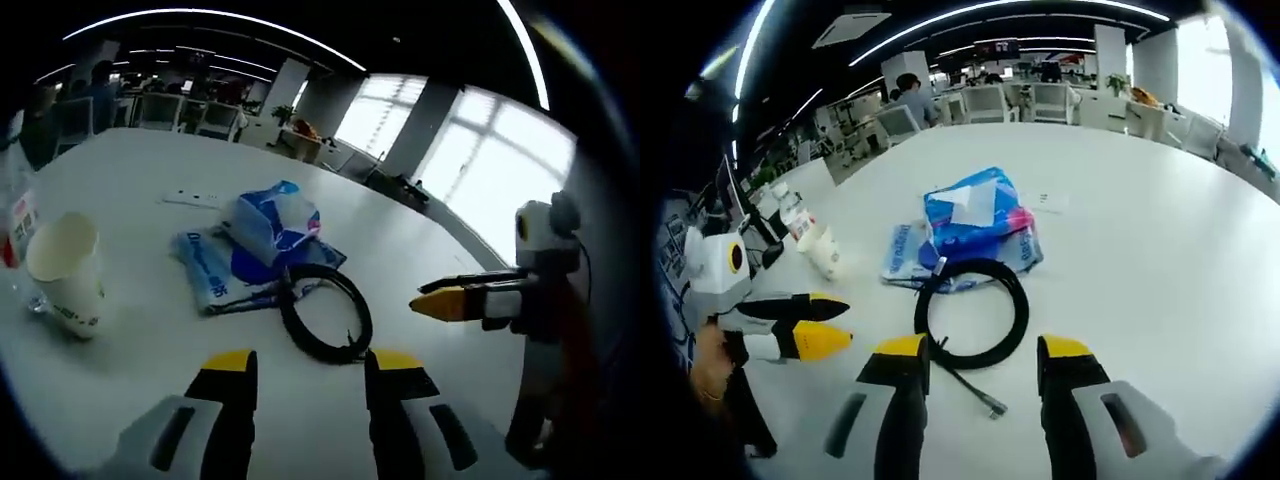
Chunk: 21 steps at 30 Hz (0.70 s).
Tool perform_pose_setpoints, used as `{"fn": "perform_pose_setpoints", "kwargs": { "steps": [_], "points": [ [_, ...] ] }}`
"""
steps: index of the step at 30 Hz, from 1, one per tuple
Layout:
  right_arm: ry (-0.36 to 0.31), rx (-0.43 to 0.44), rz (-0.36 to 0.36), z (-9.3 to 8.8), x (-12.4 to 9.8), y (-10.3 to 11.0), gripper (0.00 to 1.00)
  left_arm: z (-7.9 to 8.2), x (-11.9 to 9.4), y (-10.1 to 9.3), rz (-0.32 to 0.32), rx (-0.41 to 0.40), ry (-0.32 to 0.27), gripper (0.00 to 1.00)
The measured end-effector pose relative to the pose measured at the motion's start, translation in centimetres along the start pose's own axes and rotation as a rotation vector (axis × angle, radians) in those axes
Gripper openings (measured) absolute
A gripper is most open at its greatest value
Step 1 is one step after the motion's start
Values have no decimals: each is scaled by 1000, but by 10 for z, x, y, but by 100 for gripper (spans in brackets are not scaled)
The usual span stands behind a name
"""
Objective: Arrange the tabletop items into an orderly group along one side of the table until the central work area is clear of visible clutter.
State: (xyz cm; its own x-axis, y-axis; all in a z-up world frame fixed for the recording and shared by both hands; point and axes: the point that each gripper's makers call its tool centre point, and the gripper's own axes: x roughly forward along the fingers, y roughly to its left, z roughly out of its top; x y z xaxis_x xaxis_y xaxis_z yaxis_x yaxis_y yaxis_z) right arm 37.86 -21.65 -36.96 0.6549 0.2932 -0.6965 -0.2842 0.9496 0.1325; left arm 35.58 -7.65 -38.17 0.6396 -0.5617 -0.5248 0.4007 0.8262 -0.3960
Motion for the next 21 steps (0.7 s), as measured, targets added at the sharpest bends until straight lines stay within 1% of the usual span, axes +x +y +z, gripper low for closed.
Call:
{"fn": "perform_pose_setpoints", "kwargs": {
  "steps": [2,5,7,10,11,12,13,14,16,20,21],
  "points": [
    [4,12,-6,1,5,-3,40,3,4,4,24,29,1,42],
    [23,26,0,-3,10,-2,39,4,8,5,27,19,11,42],
    [29,16,-8,-1,13,-3,38,6,15,5,17,-7,18,42],
    [41,12,-18,-3,18,-6,38,7,20,5,16,-12,25,42],
    [48,11,-22,-2,21,-8,38,7,25,2,-10,-11,28,42],
    [62,12,-28,-2,23,-9,38,5,26,1,-15,-22,41,42],
    [90,0,-40,-6,24,-10,37,1,27,1,-10,-20,52,42],
    [92,-5,-47,-6,25,-10,37,0,28,2,-7,-8,62,42],
    [103,-24,-54,-6,29,-11,37,-2,32,3,-4,-15,72,42],
    [112,-8,-49,-6,34,-12,36,-1,39,2,-8,-56,80,42],
    [116,-3,-47,-6,35,-12,36,-2,40,1,-10,-52,82,42]
  ]
}}
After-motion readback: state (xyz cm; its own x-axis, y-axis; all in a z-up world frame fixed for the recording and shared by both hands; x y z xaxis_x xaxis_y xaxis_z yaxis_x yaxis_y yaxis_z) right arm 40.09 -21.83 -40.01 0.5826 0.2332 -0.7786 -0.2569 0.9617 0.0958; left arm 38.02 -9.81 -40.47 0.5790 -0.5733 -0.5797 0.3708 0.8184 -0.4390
